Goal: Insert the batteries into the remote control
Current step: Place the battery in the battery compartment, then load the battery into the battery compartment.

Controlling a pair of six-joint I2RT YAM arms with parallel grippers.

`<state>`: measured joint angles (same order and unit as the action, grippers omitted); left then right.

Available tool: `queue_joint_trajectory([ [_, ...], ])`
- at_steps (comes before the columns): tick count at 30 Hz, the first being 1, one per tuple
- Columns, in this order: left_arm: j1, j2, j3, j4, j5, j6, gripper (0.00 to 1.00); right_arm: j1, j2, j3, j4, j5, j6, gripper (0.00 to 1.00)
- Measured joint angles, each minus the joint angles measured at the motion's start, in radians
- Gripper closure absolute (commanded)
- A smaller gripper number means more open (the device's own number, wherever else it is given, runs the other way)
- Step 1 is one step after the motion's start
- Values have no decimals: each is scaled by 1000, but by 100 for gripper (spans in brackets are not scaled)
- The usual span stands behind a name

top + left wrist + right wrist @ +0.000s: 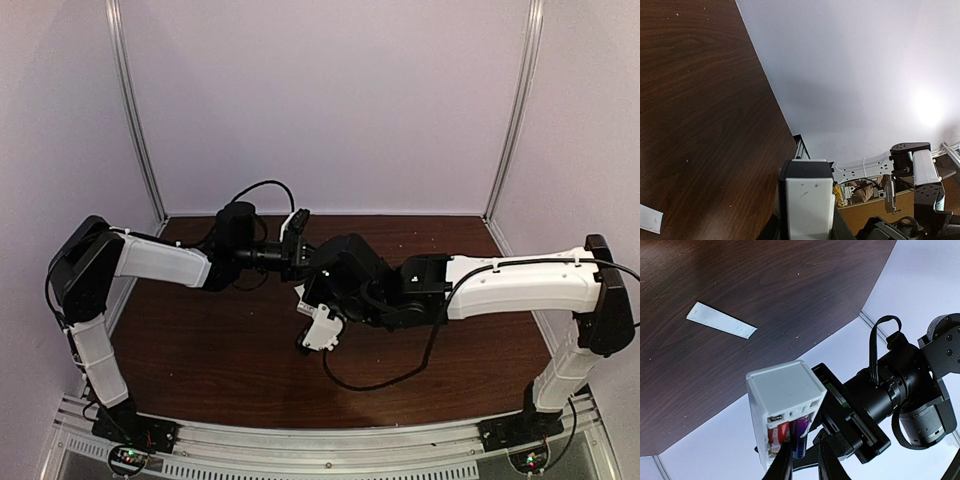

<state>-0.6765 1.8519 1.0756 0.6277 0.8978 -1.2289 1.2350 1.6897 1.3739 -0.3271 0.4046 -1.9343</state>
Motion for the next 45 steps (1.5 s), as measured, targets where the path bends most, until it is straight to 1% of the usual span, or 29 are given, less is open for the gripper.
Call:
queue_joint_trajectory([
  [8,0,0,0,4,0,0,100,0,-1,-2,11,1,40,74],
  [13,0,0,0,16,0,-10,100,0,-15,-2,10,2,85,68],
  [17,0,0,0,34,0,-21,100,0,-43,-7,8,3,121,67],
  [19,1,0,0,36,0,-23,100,0,-58,-10,7,4,137,63],
  [20,1,0,0,37,-1,-24,100,0,-64,-11,7,4,147,60],
  [22,2,0,0,37,-1,-27,100,0,-77,-12,7,4,174,50],
  [28,5,-5,1,37,-4,-36,100,-2,-117,-20,31,-6,328,4],
  [29,6,-6,4,37,-5,-37,100,-2,-127,-27,43,-9,364,1],
  [39,26,-46,32,31,-17,-38,100,-18,-286,-173,254,-88,813,1],
  [42,34,-48,56,28,-28,-50,100,-18,-307,-216,311,-122,910,1],
  [45,36,-48,81,29,-42,-74,100,-18,-307,-262,364,-150,962,0],
])
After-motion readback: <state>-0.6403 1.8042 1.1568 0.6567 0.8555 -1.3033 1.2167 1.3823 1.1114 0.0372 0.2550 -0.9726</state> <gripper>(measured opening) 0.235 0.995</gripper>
